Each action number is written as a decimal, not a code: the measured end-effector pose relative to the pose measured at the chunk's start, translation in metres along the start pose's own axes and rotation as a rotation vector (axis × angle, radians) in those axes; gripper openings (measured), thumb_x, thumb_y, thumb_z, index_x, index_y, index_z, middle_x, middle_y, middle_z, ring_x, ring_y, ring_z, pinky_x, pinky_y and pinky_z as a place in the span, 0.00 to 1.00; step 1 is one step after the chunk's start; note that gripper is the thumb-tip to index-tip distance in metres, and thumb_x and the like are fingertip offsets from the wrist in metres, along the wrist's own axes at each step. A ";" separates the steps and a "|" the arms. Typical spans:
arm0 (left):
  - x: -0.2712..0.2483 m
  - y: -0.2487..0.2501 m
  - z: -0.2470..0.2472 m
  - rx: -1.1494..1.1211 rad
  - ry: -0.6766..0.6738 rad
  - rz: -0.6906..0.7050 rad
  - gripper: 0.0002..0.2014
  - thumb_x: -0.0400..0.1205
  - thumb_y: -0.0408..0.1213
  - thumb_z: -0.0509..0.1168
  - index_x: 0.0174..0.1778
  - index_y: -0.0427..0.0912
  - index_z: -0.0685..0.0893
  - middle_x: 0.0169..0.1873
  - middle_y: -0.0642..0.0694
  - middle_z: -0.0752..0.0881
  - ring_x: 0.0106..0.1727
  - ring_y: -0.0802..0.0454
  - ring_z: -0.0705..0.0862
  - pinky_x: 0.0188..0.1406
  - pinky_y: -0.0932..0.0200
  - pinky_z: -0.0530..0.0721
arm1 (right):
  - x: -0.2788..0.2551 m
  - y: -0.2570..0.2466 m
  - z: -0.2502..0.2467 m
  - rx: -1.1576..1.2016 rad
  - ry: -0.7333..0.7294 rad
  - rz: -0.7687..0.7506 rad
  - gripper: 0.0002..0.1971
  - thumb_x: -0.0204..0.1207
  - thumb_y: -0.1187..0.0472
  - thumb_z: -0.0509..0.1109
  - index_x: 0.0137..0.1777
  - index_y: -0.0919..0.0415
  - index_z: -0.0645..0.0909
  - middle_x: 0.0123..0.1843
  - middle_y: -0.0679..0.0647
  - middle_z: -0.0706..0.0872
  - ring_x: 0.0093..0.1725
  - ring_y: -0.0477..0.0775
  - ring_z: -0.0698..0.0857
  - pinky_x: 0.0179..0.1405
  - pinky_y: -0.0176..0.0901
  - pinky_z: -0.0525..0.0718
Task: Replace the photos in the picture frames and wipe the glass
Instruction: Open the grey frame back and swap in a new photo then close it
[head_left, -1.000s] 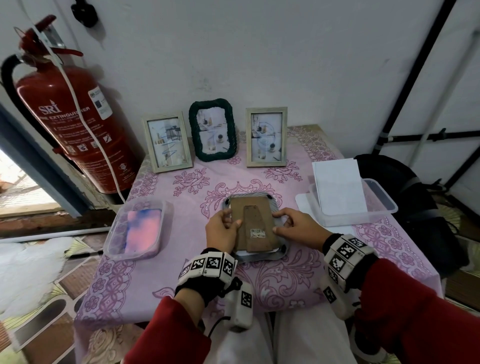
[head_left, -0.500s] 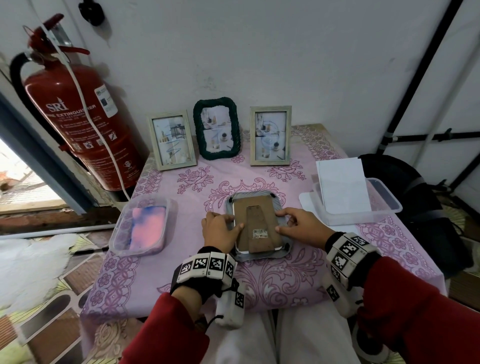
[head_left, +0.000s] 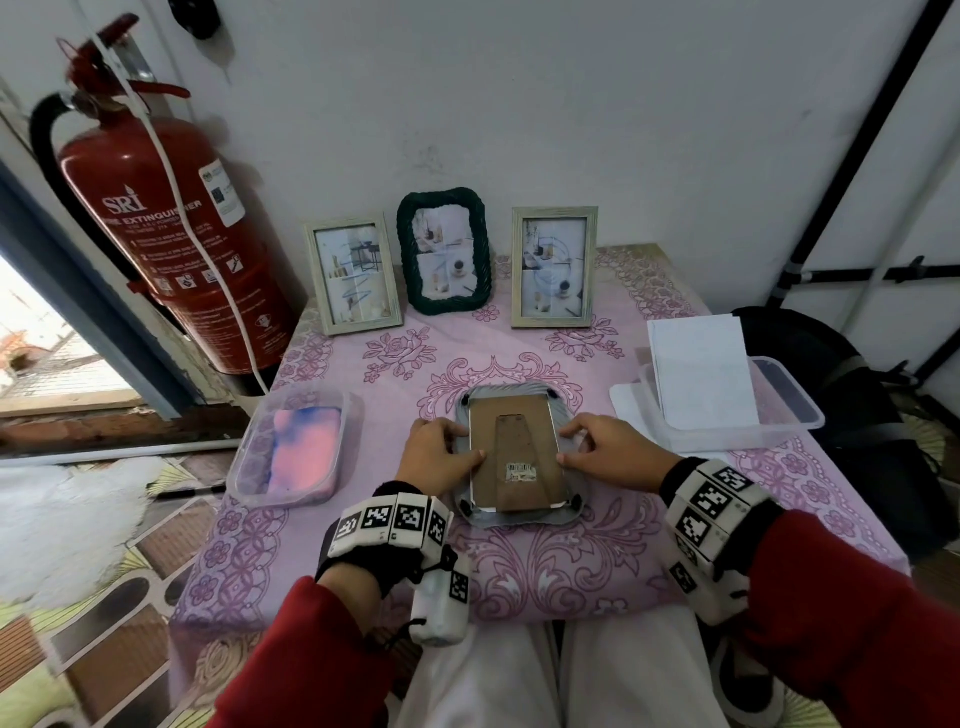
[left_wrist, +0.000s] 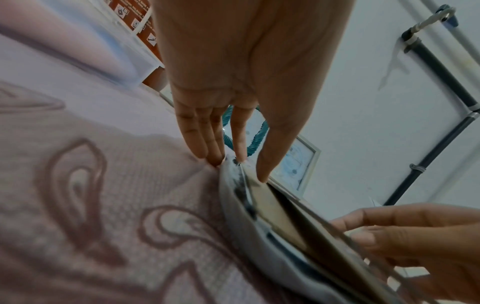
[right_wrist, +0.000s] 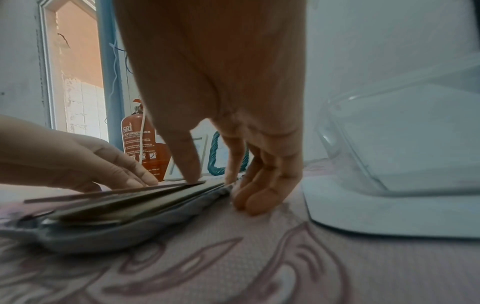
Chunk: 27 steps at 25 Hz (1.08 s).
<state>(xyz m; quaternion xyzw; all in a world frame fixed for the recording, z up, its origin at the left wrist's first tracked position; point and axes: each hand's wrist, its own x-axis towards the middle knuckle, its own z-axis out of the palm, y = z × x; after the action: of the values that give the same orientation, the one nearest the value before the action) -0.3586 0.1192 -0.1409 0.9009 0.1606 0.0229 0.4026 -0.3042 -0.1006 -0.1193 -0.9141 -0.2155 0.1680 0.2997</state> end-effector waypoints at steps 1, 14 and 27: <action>0.002 0.000 -0.001 -0.006 0.024 0.010 0.19 0.71 0.38 0.75 0.56 0.38 0.81 0.56 0.36 0.79 0.51 0.45 0.82 0.58 0.52 0.82 | 0.004 0.000 -0.002 0.009 0.034 0.019 0.18 0.76 0.62 0.69 0.64 0.66 0.75 0.49 0.57 0.80 0.46 0.51 0.77 0.40 0.33 0.69; 0.030 0.000 -0.005 0.102 -0.050 0.024 0.32 0.66 0.42 0.80 0.64 0.36 0.77 0.54 0.36 0.81 0.55 0.40 0.80 0.57 0.50 0.80 | 0.041 -0.008 -0.003 0.075 0.167 0.045 0.23 0.69 0.63 0.77 0.62 0.69 0.77 0.46 0.56 0.76 0.45 0.52 0.76 0.44 0.37 0.72; 0.036 -0.008 -0.004 0.043 -0.054 0.039 0.31 0.65 0.41 0.80 0.61 0.37 0.75 0.44 0.44 0.76 0.46 0.47 0.76 0.52 0.53 0.78 | 0.041 0.000 0.004 0.216 0.204 0.004 0.20 0.69 0.69 0.76 0.61 0.71 0.79 0.37 0.45 0.72 0.34 0.43 0.73 0.34 0.24 0.73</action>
<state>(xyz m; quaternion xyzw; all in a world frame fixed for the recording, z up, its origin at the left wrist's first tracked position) -0.3276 0.1380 -0.1475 0.9125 0.1328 0.0030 0.3869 -0.2713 -0.0786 -0.1298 -0.8892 -0.1626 0.0973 0.4164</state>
